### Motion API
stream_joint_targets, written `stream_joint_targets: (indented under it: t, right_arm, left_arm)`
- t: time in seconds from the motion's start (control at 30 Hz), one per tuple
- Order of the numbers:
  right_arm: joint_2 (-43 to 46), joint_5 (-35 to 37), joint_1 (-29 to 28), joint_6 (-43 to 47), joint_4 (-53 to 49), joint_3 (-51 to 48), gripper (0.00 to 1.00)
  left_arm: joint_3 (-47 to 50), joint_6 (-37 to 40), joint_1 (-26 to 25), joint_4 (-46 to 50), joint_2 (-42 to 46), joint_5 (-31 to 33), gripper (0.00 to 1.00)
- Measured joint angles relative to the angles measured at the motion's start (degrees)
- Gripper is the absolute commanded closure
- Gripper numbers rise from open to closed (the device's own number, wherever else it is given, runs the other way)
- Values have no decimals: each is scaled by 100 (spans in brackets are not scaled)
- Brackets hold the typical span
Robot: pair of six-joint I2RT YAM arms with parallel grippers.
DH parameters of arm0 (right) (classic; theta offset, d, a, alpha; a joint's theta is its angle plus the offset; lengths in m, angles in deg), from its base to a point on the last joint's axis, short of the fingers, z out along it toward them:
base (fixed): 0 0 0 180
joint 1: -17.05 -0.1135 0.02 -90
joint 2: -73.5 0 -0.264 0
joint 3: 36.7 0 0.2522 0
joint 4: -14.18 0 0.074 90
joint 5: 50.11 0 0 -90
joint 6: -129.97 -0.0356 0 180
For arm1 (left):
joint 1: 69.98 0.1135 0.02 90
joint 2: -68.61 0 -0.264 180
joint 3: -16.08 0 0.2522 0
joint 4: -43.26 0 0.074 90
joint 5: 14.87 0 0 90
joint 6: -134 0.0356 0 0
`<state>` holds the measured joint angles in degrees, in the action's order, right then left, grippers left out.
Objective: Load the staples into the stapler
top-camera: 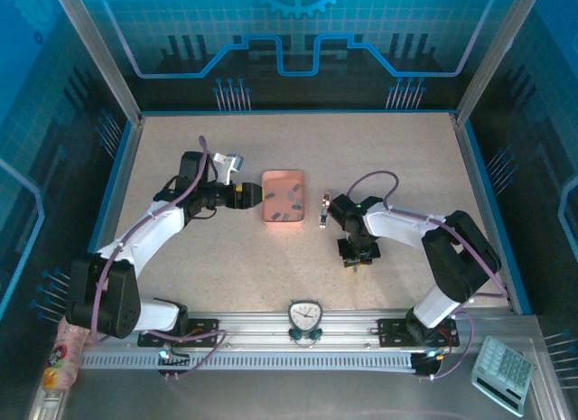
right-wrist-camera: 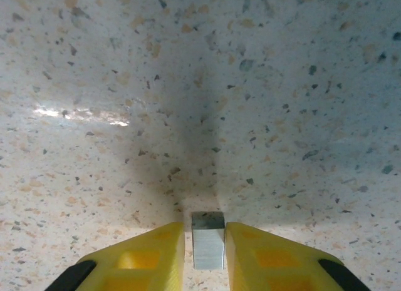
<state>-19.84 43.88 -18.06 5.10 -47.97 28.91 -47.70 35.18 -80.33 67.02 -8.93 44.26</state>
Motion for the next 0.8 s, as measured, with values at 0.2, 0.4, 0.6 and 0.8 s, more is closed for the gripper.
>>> stream_joint_targets:
  t: [0.2,0.4,0.6,0.8]
  right_arm:
    - [-85,-37,4,20,9,9,83]
    - [-55,-2,4,17,-22,33,85]
    - [485,153,4,-70,210,22,86]
    - [1377,153,98,-129,855,-299,86]
  left_arm:
    - [0,0,0,2,-50,2,17]
    - [-2,0,0,4,-116,2,17]
    - [-9,0,0,7,-125,2,17]
    - [-227,-2,-120,46,-153,17,18]
